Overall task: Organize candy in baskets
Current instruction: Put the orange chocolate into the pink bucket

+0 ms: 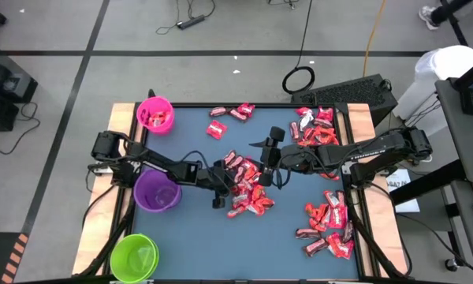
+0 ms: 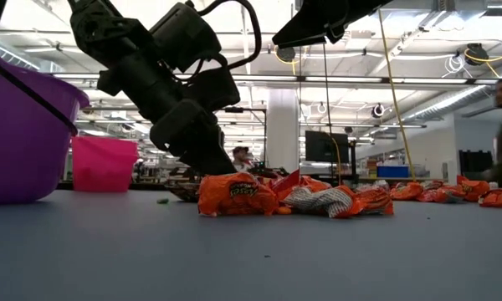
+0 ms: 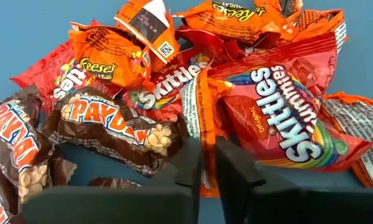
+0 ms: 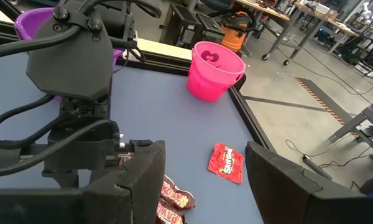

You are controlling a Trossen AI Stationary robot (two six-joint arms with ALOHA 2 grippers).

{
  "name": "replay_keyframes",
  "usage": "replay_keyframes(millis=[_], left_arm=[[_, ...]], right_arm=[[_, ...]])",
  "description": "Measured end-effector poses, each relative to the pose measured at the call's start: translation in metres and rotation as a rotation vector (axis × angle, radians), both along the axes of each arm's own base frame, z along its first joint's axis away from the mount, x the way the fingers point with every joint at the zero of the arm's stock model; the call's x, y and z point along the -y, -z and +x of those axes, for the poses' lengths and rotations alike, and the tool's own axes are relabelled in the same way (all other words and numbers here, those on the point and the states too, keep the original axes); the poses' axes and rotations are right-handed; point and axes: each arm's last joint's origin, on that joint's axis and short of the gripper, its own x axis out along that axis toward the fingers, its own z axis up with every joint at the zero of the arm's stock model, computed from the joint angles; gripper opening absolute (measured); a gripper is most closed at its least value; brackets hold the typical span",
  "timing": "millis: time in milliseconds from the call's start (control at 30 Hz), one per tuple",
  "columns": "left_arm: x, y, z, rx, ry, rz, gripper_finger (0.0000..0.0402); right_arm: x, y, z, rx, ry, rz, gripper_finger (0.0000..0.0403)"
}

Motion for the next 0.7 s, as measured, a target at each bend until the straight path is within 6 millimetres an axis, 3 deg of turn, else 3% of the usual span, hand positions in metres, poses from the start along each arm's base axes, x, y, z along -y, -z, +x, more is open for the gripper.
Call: replay_keyframes(millis=[267, 700], left_arm=[[0.0, -0.005, -0.001, 0.008, 0.003, -0.004, 0.0004], [0.007, -0.055, -0.022, 0.06, 0.015, -0.002, 0.0003]], right_arm=[[0.0, 0.0, 0.0, 0.0, 0.0, 0.0, 0.021], [0.0, 0.0, 0.0, 0.0, 0.0, 0.0, 0.021]])
